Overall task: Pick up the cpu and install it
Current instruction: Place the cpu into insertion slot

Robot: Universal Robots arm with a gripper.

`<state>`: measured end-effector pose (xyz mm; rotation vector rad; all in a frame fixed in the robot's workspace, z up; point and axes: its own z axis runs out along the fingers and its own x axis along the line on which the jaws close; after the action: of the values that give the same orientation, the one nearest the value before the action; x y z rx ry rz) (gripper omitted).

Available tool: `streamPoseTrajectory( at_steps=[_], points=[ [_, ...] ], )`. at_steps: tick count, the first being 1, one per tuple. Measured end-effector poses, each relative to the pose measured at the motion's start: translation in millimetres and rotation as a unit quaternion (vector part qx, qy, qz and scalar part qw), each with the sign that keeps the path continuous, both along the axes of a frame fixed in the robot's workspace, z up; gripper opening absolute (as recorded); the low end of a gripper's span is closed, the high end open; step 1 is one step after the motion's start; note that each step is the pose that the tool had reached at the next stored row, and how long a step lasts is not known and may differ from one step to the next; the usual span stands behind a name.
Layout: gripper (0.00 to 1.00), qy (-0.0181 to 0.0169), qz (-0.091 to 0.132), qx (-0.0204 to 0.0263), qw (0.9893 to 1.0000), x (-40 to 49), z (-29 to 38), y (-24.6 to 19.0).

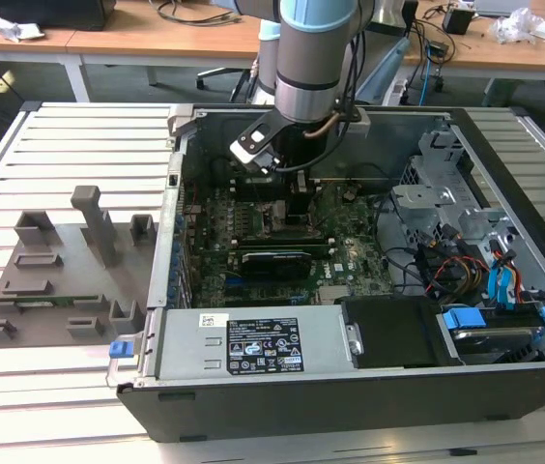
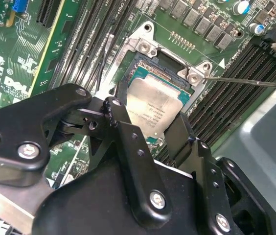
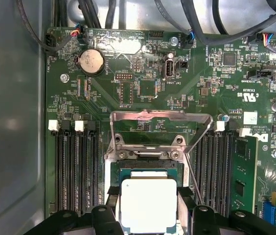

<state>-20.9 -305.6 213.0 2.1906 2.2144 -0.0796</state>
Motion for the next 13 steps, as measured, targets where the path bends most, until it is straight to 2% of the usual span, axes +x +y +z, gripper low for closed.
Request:
streamPoseTrajectory(
  at_steps=[3, 13],
  points=[
    [0.55, 0.0001, 0.000, -0.0002, 1.0000, 0.0, -4.7, 0.0],
    [0.55, 0.0001, 0.001, -0.0004, 1.0000, -0.5, -12.1, -1.3]
  ],
)
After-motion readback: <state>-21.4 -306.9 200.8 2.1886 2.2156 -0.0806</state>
